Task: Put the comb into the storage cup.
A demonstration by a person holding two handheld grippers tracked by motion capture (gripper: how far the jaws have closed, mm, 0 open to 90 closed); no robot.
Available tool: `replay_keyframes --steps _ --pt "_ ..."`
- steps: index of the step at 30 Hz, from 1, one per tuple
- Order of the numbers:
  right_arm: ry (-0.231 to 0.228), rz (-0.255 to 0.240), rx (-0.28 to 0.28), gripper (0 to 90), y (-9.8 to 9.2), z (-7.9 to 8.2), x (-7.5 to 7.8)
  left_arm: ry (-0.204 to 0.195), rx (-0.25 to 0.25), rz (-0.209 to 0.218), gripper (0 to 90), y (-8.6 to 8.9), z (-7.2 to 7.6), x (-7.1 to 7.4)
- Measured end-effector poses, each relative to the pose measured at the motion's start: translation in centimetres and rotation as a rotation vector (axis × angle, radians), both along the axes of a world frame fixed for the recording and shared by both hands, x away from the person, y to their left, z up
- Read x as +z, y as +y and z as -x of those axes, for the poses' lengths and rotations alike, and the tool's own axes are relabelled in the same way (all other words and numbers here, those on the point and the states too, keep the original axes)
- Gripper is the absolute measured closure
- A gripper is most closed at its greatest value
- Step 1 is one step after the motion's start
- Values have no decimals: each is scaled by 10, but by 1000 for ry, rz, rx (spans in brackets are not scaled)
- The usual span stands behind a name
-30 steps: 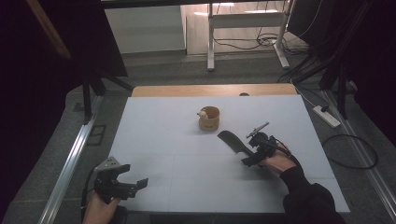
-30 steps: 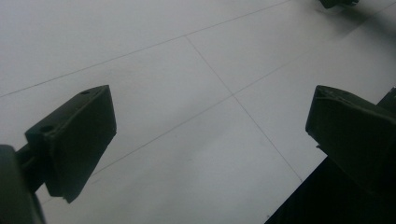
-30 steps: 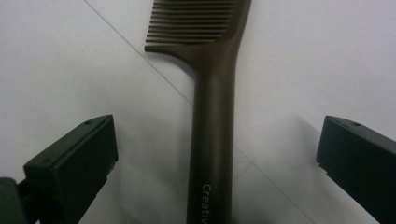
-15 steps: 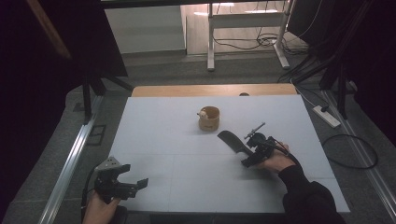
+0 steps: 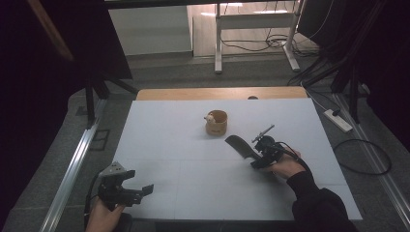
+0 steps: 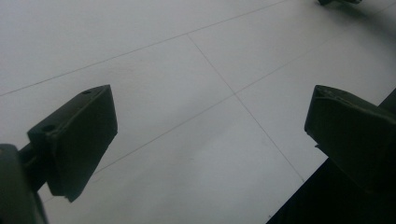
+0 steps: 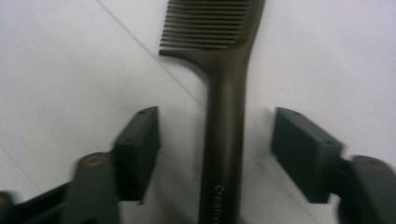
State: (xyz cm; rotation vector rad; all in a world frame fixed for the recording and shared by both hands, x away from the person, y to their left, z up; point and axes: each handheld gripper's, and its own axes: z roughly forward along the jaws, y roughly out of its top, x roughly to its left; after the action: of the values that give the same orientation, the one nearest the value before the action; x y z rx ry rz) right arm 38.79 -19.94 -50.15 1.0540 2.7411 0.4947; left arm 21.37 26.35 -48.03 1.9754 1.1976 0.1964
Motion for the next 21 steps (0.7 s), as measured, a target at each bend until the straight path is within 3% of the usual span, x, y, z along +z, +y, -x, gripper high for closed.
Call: replay_keyframes --steps 9,21 --pt "-13 -8 16 703 0 -2 3 1 0 0 33 0 0 0" --pt "-21 -27 31 723 -3 1 3 -18 -14 -15 42 -2 2 1"
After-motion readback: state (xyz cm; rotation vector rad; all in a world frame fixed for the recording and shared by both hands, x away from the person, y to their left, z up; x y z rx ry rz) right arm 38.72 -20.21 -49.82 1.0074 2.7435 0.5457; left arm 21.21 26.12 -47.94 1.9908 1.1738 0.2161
